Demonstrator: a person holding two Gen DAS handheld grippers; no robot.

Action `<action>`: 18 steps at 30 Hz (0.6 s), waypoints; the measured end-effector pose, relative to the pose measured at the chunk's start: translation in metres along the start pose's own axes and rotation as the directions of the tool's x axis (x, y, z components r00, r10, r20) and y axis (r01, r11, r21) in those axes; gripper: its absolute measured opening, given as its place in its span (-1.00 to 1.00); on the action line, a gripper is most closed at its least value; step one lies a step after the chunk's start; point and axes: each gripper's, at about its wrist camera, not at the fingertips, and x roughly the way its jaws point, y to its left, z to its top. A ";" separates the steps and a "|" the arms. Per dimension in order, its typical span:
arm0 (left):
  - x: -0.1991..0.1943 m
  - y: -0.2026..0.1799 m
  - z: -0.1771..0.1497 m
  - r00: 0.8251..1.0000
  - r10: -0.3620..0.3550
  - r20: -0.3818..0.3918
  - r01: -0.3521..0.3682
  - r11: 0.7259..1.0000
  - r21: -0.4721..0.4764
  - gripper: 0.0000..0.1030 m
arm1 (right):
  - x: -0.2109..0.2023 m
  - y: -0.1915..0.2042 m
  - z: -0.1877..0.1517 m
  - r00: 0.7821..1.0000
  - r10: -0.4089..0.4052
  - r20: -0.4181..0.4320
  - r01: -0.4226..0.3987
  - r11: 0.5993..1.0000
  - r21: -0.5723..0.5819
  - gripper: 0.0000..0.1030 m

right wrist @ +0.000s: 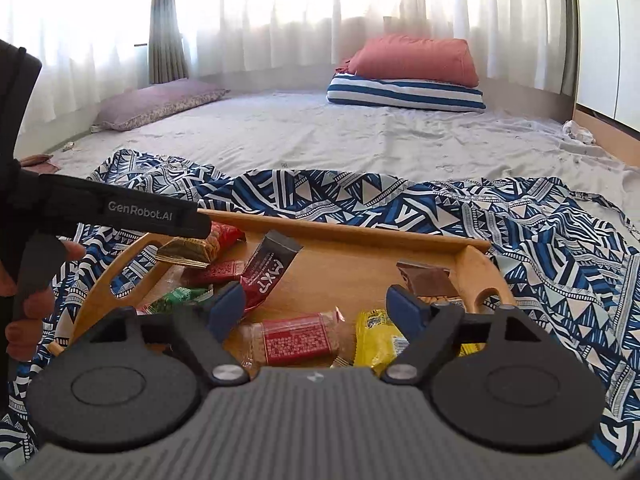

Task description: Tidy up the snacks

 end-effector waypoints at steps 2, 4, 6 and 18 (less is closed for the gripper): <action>-0.013 -0.001 -0.003 1.000 -0.005 0.004 0.005 1.000 0.004 0.87 | -0.010 -0.002 0.001 1.000 -0.006 0.011 0.006 1.000 0.003 0.74; -0.027 -0.002 -0.007 1.000 -0.009 0.006 0.009 1.000 0.005 0.92 | -0.021 -0.003 0.001 1.000 -0.020 0.024 0.020 1.000 -0.002 0.76; -0.041 -0.002 -0.011 1.000 -0.016 0.010 0.016 1.000 0.004 0.93 | -0.031 -0.002 0.000 0.999 -0.031 0.035 0.032 0.999 -0.010 0.79; -0.126 -0.007 -0.049 0.997 -0.047 0.055 0.048 0.999 -0.008 0.99 | -0.094 -0.001 -0.017 0.994 -0.075 0.084 0.076 0.997 -0.007 0.97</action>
